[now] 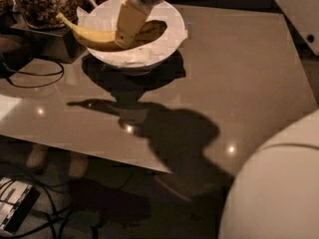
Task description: Pick banana from white bowl
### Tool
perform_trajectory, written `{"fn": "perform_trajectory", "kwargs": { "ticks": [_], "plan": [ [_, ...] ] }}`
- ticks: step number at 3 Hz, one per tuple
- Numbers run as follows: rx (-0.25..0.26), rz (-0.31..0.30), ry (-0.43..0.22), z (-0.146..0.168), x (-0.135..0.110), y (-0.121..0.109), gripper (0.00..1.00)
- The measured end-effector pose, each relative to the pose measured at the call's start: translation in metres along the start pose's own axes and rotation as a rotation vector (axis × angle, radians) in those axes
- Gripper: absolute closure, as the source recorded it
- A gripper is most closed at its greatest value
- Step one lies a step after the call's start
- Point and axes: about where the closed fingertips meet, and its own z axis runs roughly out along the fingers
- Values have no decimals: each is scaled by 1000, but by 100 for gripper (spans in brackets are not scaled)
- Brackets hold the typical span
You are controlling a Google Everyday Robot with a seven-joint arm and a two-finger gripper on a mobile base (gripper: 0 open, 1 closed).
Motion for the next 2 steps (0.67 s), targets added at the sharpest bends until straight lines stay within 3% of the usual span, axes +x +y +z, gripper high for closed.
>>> {"fn": "perform_trajectory", "kwargs": {
  "ticks": [1, 2],
  "plan": [
    [-20, -37, -6, 6, -1, 26, 100],
    [-24, -38, -4, 7, 0, 28, 100]
  ]
}}
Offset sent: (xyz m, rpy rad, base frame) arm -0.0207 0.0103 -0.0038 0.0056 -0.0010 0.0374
